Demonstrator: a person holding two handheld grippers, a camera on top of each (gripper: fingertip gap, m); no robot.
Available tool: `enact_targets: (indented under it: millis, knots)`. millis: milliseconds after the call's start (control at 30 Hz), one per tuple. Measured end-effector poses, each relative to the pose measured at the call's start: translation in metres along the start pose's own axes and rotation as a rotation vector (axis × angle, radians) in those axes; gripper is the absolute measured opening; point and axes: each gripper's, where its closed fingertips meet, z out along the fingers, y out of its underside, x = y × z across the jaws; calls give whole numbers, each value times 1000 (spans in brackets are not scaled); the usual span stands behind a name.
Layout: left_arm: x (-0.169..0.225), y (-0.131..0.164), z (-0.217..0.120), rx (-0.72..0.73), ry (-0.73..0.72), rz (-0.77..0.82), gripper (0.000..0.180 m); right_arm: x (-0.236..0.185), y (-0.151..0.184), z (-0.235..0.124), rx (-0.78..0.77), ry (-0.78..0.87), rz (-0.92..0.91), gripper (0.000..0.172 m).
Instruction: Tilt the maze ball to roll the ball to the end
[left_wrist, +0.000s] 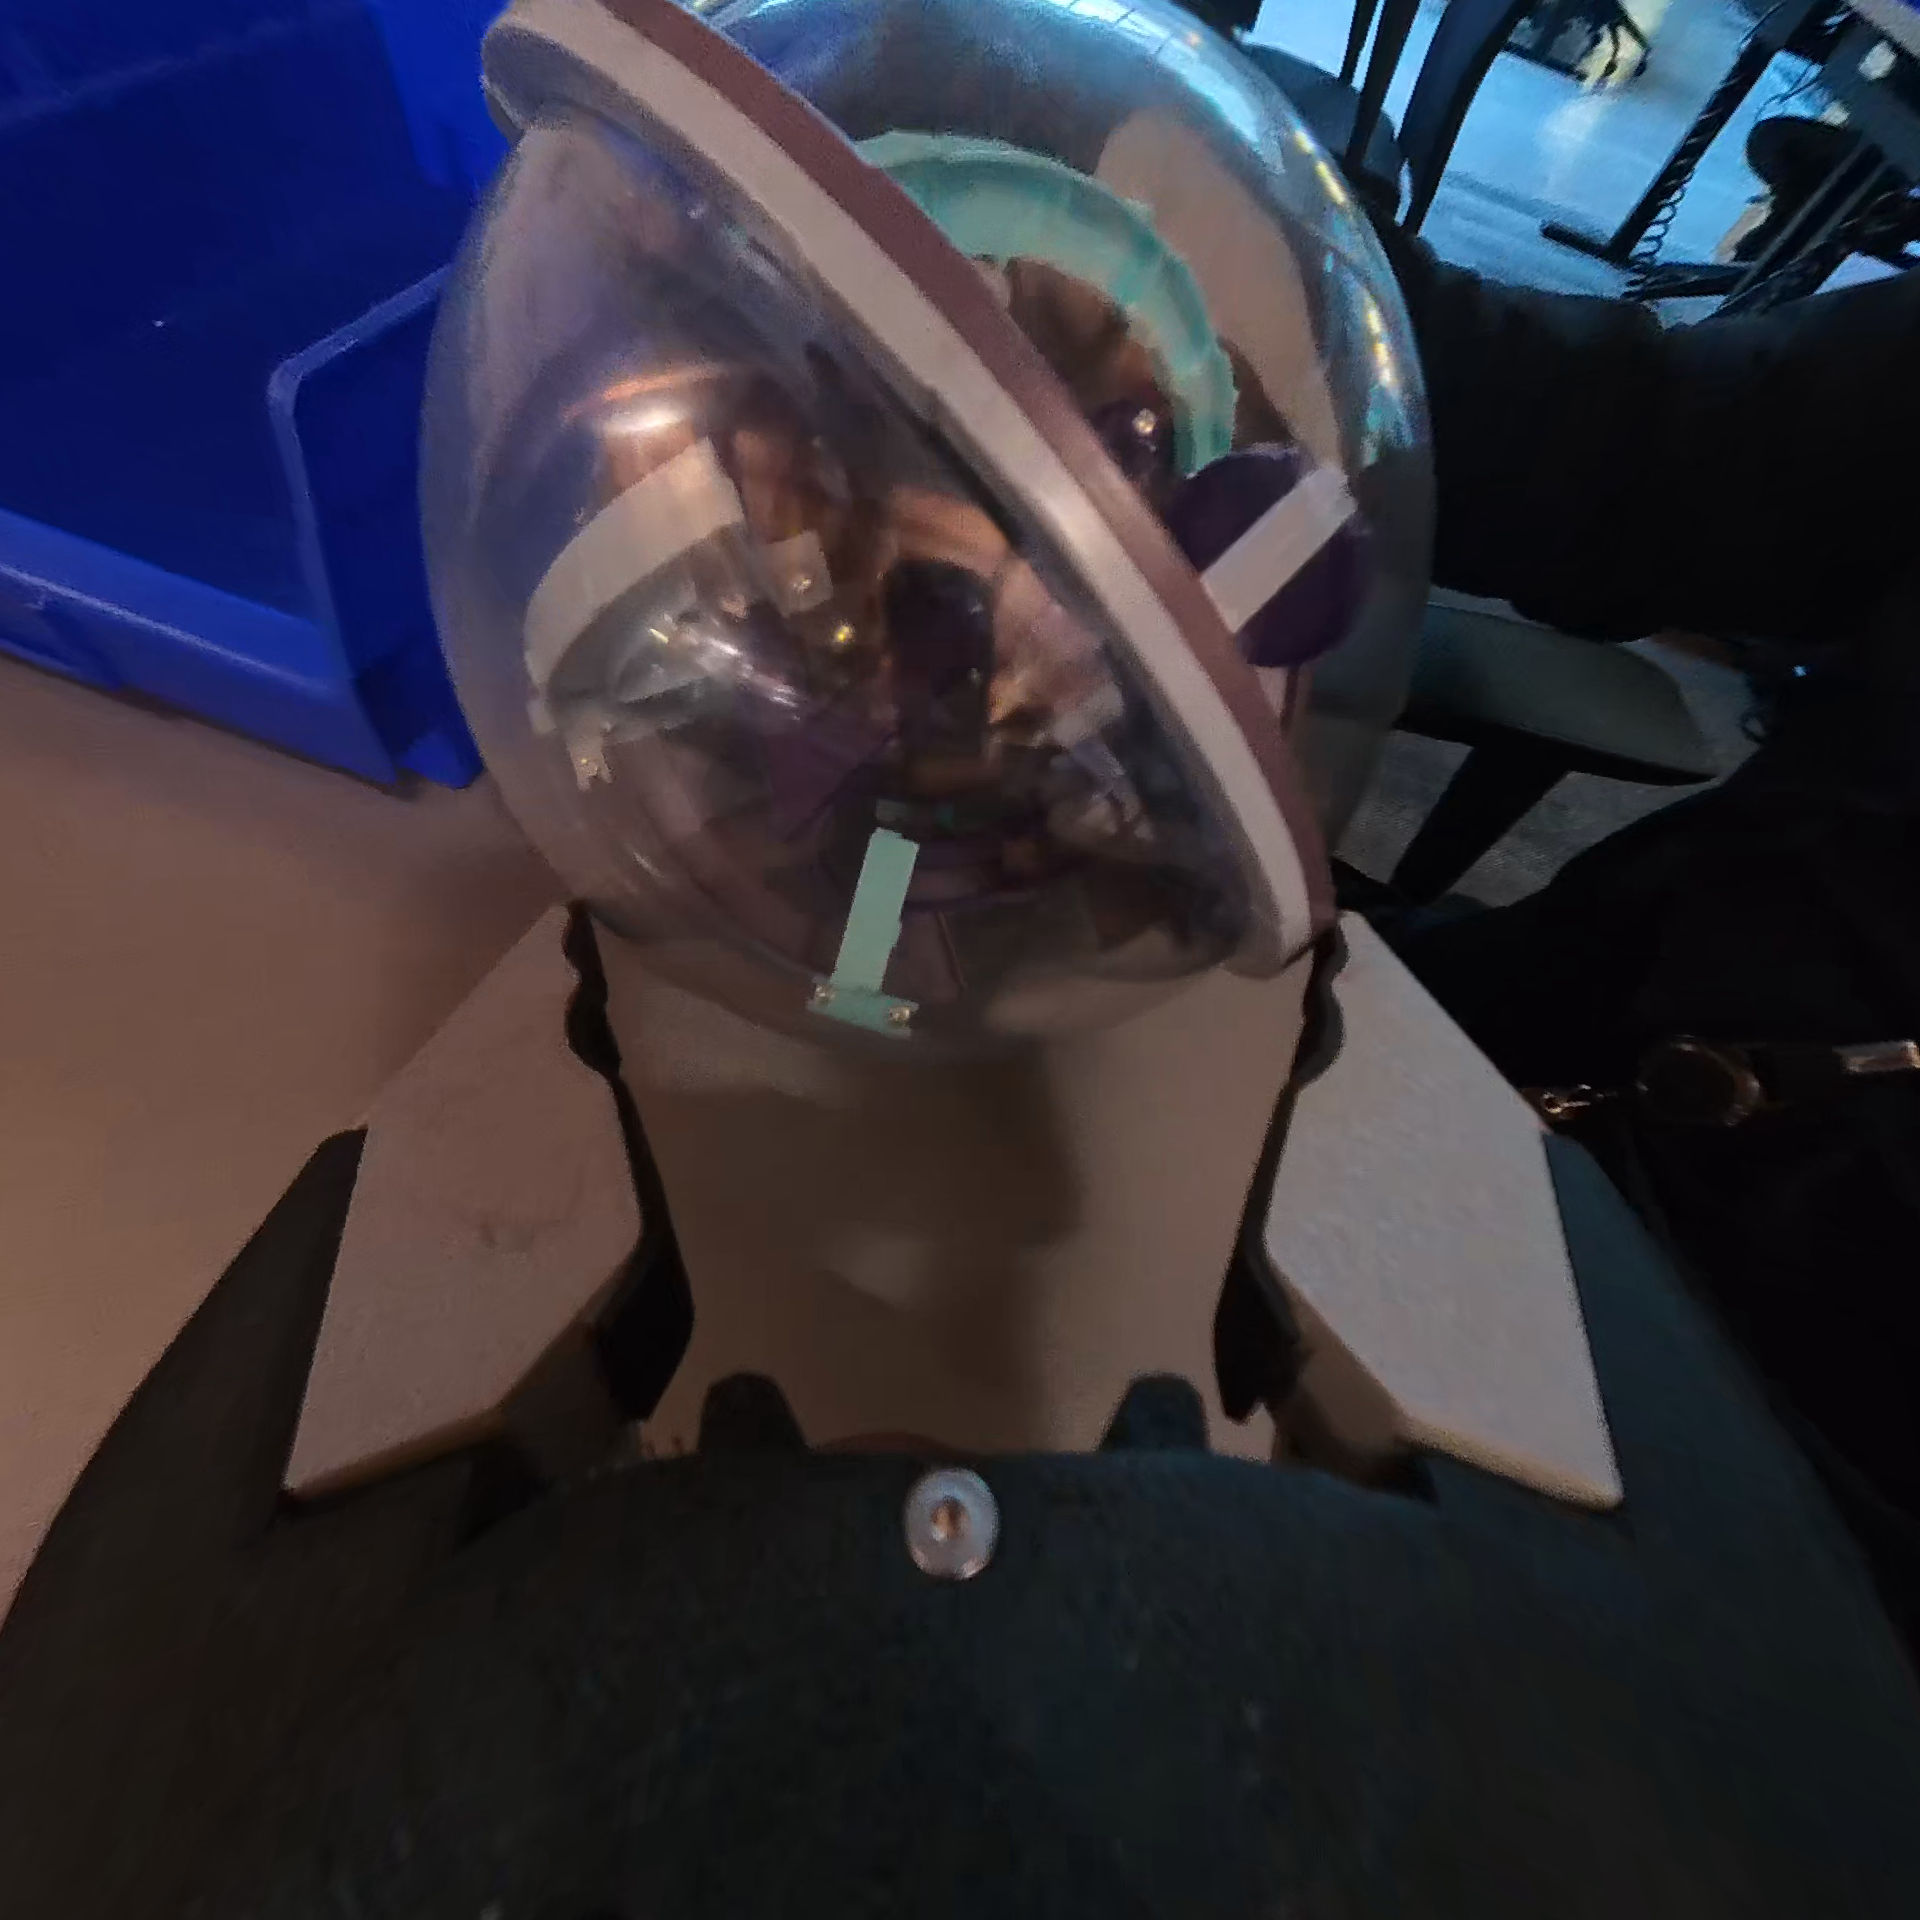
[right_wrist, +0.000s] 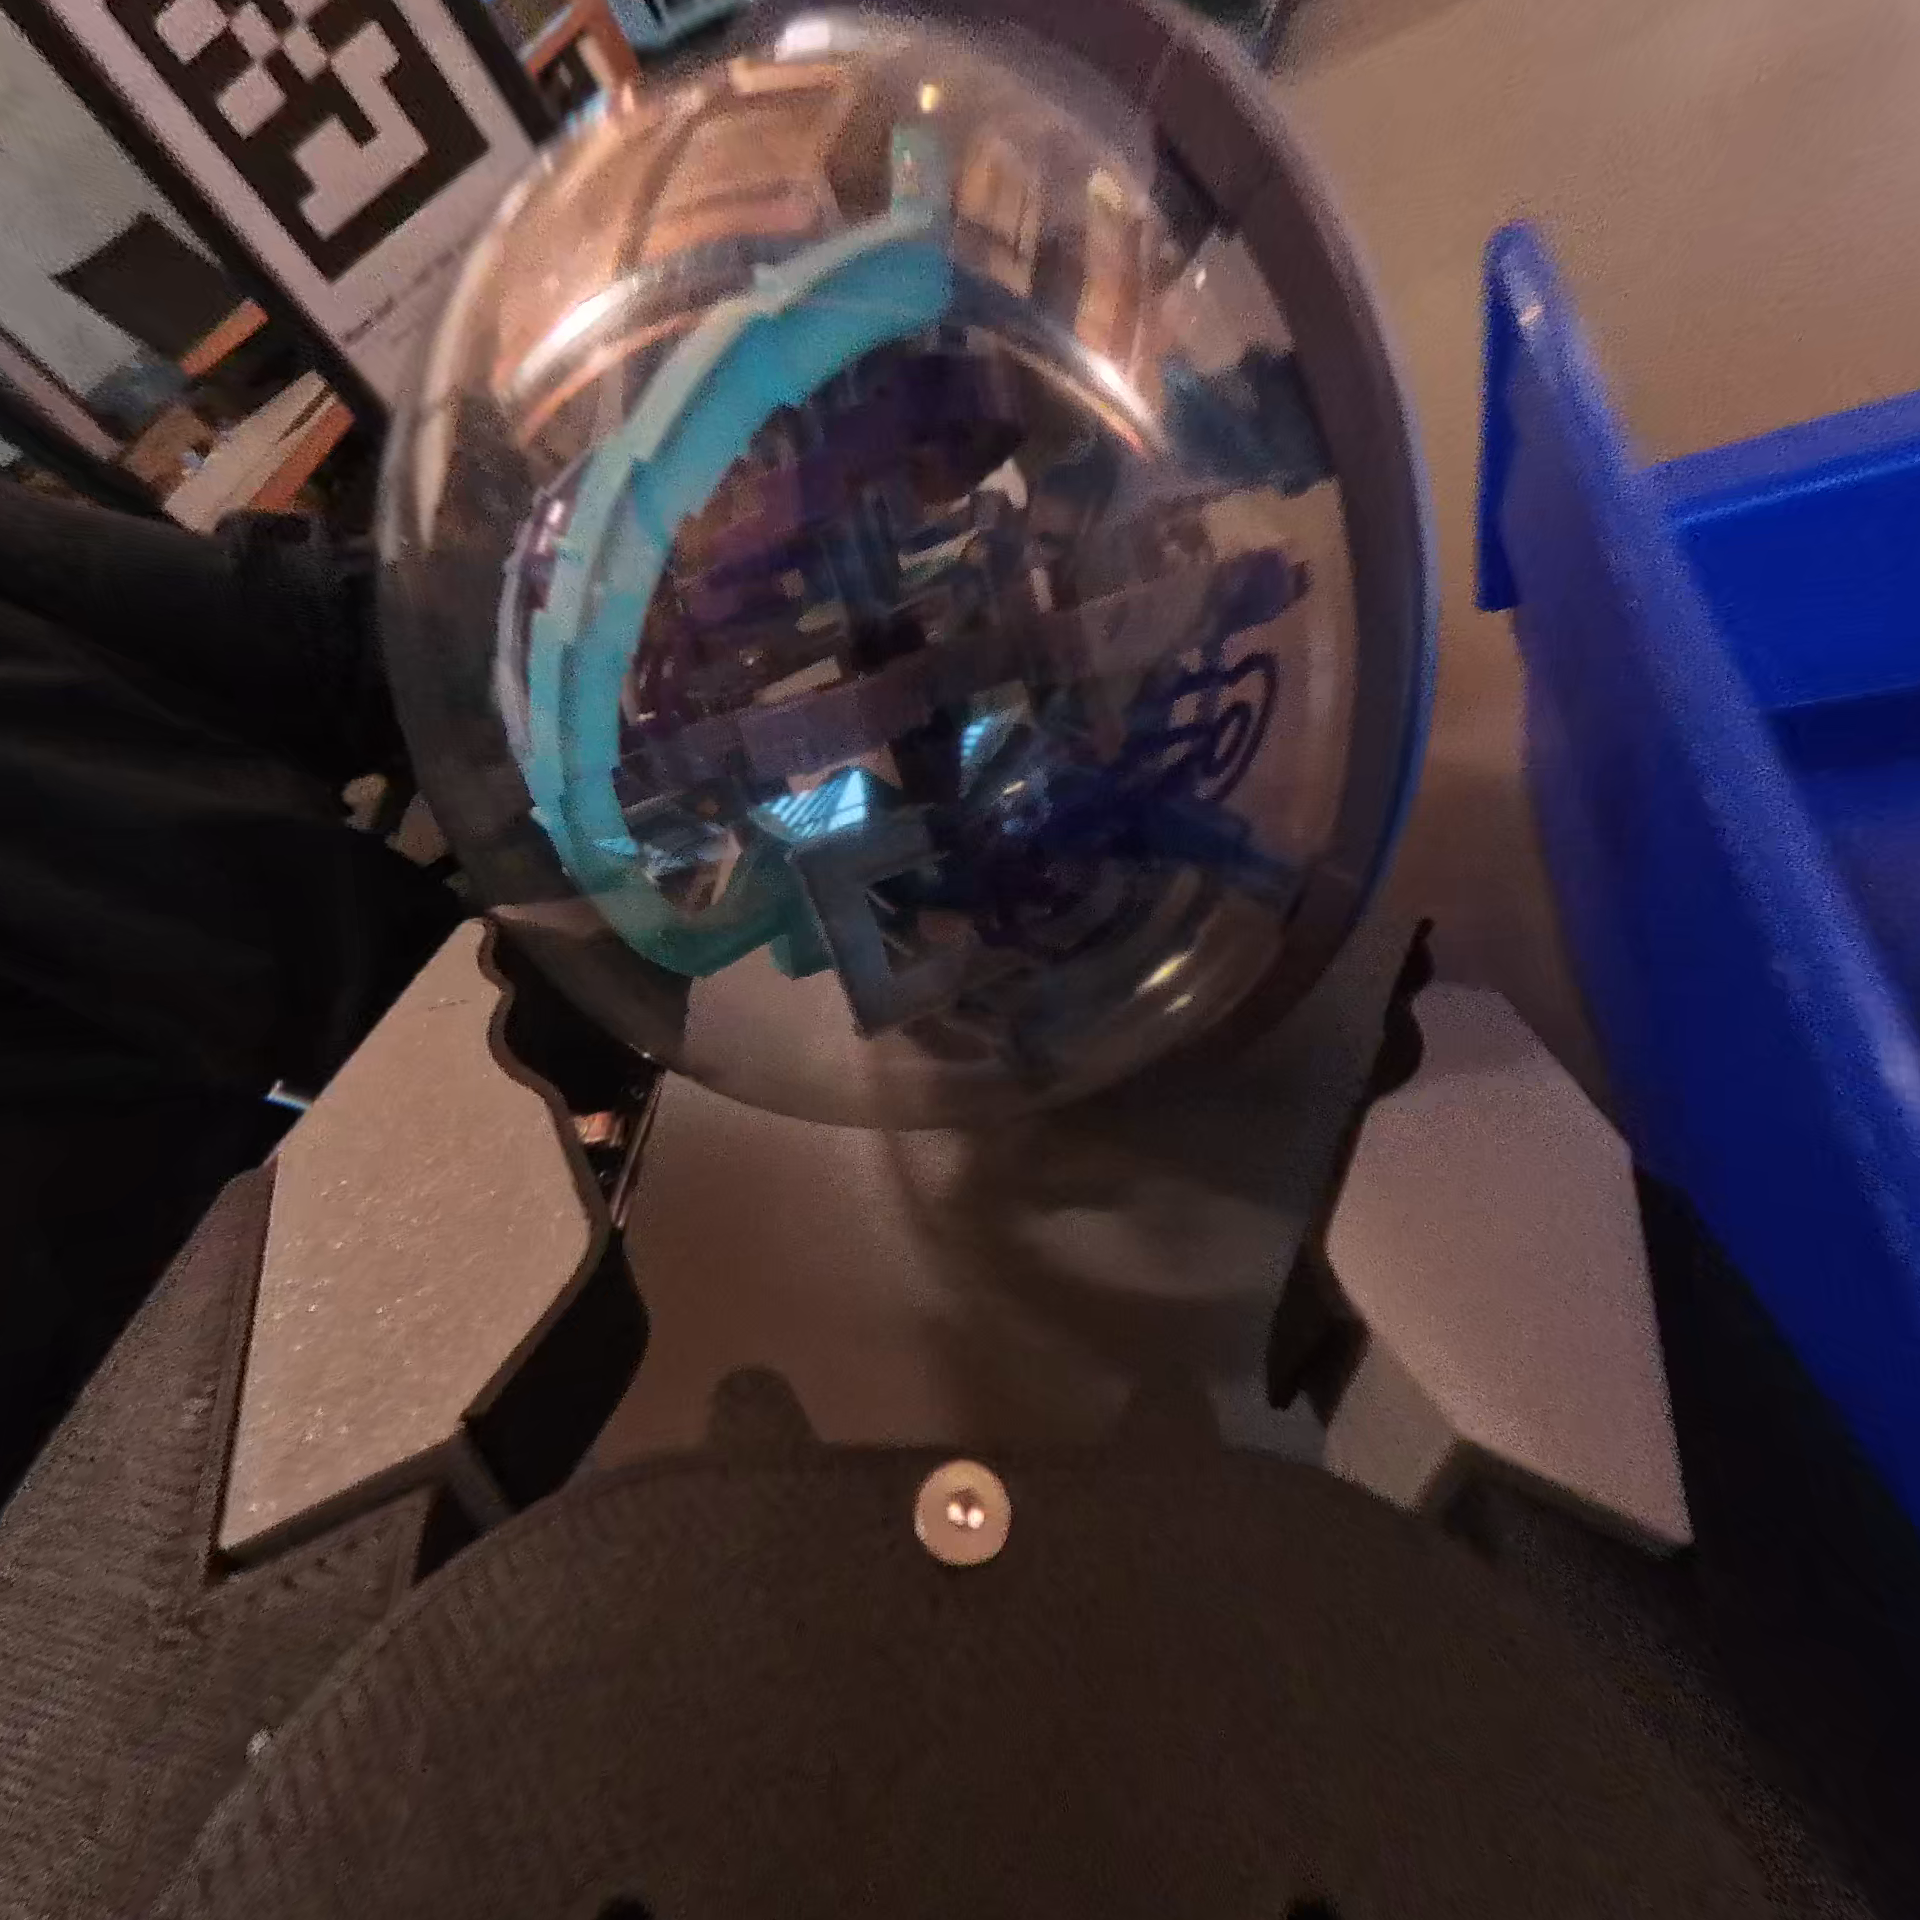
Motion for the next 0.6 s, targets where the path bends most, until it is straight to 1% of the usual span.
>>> enact_targets:
  millis: [67, 100, 133, 200, 233, 300, 367, 433, 500, 567, 600]
  knots:
    - [-2, 0, 2, 1, 8, -4, 131, -1, -10, -9, 57, -5, -13, 145]
    - [-3, 1, 3, -3, 12, -3, 132, -6, -16, -12, 86, -36, -20, 152]
    - [-3, 2, 4, -13, 19, 1, 132, -8, -20, -12, 102, -54, -25, 153]
    - [-3, 3, 7, -23, 29, 7, 135, -7, -19, -5, 77, -52, -31, 148]
    - [-2, 3, 9, -23, 32, 8, 136, -6, -16, 0, 52, -40, -34, 154]
    - [-2, 6, 13, -39, 20, 15, 140, -7, -16, 7, 46, -28, -39, 156]
    - [-2, 9, 14, -62, 1, 44, 142, -9, -16, 8, 56, 4, -52, 154]
    - [0, 10, 14, -68, -3, 59, 140, -10, -14, 4, 50, 48, -82, 154]
    - [1, 8, 14, -61, 2, 61, 138, -11, -13, -2, 56, 75, -126, 147]
    - [1, 7, 15, -53, 16, 58, 138, -11, -18, -5, 95, 63, -136, 147]
    - [1, 7, 16, -54, 23, 56, 138, -11, -21, -6, 117, 31, -110, 147]
